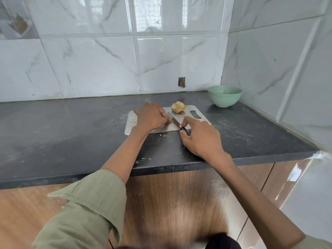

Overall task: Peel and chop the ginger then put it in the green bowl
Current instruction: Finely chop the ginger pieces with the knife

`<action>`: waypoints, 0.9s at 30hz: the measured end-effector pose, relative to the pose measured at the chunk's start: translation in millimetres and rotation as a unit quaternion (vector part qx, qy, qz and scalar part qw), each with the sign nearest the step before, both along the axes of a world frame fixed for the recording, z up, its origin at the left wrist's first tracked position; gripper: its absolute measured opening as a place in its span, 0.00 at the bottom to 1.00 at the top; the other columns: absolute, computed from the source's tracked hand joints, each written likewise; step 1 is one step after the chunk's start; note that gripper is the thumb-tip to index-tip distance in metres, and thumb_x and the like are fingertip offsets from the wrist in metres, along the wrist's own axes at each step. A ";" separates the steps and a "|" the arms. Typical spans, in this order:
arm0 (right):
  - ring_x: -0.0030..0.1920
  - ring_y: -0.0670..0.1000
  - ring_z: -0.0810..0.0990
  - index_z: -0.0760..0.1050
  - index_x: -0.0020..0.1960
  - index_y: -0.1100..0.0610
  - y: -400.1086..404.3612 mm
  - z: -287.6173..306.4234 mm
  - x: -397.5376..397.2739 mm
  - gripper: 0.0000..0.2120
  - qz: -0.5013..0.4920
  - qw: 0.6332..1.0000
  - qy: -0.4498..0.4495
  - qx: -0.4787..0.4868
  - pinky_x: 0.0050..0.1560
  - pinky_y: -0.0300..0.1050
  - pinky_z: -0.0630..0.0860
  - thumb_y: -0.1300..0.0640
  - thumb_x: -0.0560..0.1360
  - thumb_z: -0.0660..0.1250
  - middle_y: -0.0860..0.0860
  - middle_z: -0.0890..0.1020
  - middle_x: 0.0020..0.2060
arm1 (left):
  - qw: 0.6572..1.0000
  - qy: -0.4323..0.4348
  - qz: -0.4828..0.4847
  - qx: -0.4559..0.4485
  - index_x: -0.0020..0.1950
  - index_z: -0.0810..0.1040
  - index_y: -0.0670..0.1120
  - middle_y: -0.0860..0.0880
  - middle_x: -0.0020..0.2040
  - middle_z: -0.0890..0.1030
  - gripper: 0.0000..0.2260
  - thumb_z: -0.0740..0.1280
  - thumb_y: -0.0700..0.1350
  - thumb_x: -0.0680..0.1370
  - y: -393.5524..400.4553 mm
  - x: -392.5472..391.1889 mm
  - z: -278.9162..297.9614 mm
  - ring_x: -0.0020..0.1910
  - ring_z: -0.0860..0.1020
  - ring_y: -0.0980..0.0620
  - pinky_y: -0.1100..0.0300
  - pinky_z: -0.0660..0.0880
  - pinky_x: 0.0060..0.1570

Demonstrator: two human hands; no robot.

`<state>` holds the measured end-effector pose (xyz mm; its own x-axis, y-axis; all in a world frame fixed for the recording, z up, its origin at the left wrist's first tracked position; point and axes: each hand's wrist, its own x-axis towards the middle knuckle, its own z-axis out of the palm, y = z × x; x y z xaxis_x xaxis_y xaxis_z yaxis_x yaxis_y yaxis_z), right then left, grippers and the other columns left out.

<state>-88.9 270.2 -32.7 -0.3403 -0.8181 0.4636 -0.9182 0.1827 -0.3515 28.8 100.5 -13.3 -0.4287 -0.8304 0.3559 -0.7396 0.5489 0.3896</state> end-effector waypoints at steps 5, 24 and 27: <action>0.51 0.59 0.76 0.73 0.60 0.44 7.7 0.1 4.0 0.10 -0.007 1.000 0.001 0.001 0.46 0.50 0.67 0.46 0.79 0.62 0.50 0.74 0.42 | 1.000 0.004 -0.012 0.009 0.32 0.83 0.59 0.64 0.38 0.79 0.10 0.76 0.52 0.73 -1.9 -0.2 -0.4 0.67 0.68 0.48 0.41 0.61 0.63; 0.50 0.61 0.78 0.71 0.58 0.46 1.4 -1.7 6.7 0.08 0.013 1.000 0.021 0.002 0.43 0.51 0.70 0.47 0.81 0.60 0.54 0.81 0.45 | 0.999 0.029 -0.028 0.013 0.32 0.85 0.59 0.67 0.33 0.79 0.09 0.77 0.51 0.72 -4.5 2.0 -2.0 0.64 0.71 0.50 0.44 0.63 0.58; 0.51 0.61 0.78 0.73 0.57 0.45 -3.5 2.3 2.8 0.08 0.013 1.000 0.009 0.011 0.44 0.51 0.68 0.47 0.80 0.61 0.54 0.81 0.46 | 0.998 0.022 -0.042 0.027 0.36 0.87 0.56 0.65 0.37 0.81 0.06 0.77 0.50 0.73 -4.9 2.2 0.4 0.66 0.69 0.49 0.47 0.61 0.60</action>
